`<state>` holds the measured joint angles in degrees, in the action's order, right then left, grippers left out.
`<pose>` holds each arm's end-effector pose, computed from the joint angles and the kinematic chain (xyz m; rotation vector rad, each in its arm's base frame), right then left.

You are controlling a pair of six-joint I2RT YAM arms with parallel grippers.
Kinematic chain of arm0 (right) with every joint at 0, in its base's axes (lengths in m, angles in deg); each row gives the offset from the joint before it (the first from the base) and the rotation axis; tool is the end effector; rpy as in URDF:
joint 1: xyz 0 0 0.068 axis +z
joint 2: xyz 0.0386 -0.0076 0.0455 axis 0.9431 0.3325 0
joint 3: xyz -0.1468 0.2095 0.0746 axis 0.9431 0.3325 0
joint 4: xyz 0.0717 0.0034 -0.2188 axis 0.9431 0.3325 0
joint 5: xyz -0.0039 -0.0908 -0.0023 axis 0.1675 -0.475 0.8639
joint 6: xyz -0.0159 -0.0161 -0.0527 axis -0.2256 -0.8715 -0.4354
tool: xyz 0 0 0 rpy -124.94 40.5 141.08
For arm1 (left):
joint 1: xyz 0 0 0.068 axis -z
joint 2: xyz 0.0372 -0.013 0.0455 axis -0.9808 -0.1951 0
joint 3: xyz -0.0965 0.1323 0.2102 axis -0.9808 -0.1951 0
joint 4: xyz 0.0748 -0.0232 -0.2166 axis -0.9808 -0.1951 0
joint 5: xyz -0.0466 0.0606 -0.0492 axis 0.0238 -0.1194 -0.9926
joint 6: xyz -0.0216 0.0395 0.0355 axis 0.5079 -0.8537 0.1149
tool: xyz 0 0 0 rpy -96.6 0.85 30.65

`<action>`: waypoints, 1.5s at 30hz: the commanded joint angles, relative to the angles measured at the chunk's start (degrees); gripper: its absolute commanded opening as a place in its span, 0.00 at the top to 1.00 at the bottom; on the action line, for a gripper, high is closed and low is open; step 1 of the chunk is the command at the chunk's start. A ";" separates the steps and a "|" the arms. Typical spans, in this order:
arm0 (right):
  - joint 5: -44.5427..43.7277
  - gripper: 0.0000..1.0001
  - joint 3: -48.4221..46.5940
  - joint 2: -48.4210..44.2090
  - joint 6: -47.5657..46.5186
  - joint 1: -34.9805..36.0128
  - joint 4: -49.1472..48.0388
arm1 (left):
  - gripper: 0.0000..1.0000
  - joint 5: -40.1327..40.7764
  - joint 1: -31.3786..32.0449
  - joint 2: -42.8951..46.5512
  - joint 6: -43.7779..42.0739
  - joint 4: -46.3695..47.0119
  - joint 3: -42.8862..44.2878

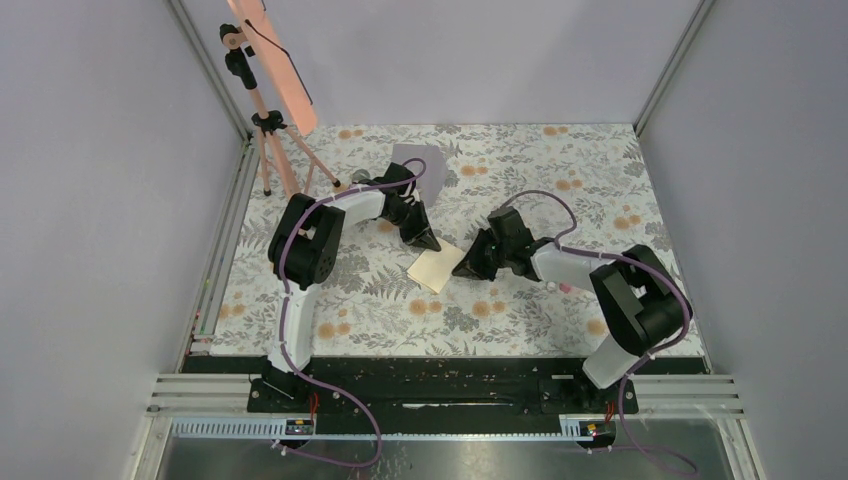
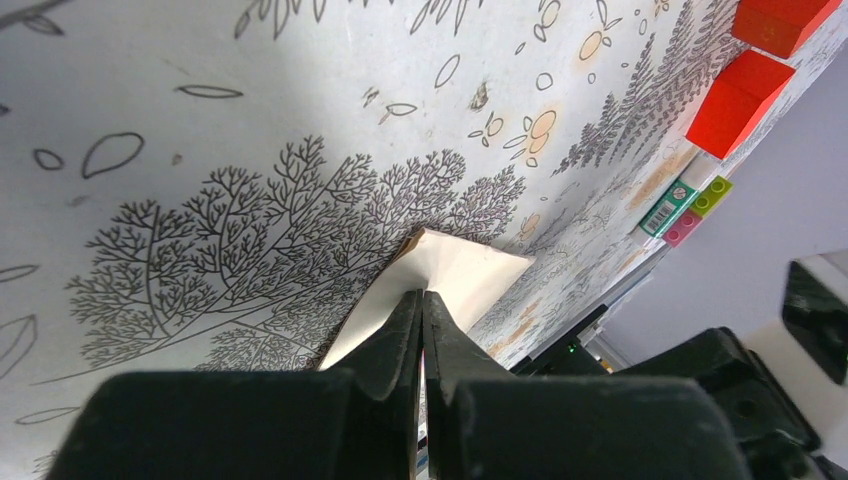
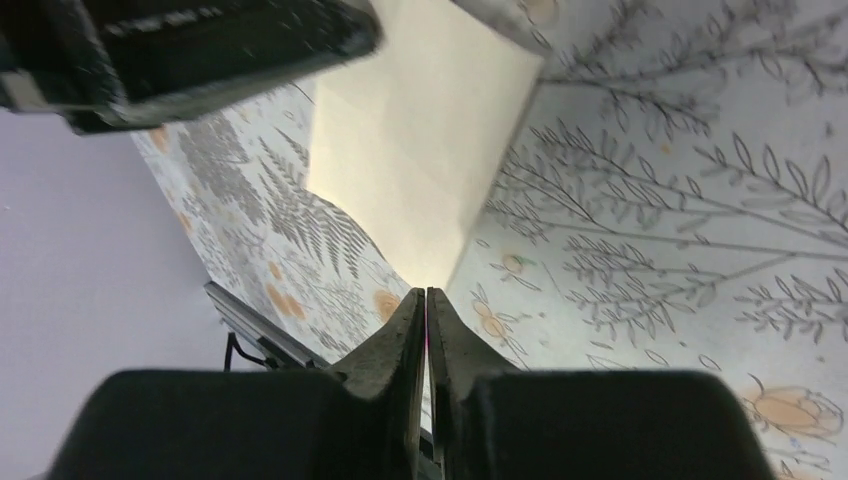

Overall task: Place the letter into the envelope and seal it
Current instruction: Fold the letter.

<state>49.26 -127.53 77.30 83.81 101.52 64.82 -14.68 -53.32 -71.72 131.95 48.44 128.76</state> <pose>0.2501 0.1654 0.1669 0.3919 2.5658 1.0584 0.3662 -0.1992 0.1345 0.2822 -2.9221 1.0692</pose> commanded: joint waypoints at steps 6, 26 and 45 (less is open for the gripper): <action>-6.06 0.95 -6.33 9.67 -0.18 -1.51 3.68 | 1.00 5.19 -0.30 -0.04 -2.63 -2.18 -2.48; -6.25 0.96 -9.39 11.01 0.12 -4.22 3.62 | 1.00 4.34 0.71 4.70 -2.96 -1.72 -6.45; -3.96 0.95 -7.69 2.69 -3.96 -4.53 6.01 | 0.98 3.02 5.84 14.46 -6.55 -4.20 -12.67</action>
<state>44.60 -135.75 84.27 81.45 97.19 69.98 -12.01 -48.36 -61.03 126.79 44.14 120.93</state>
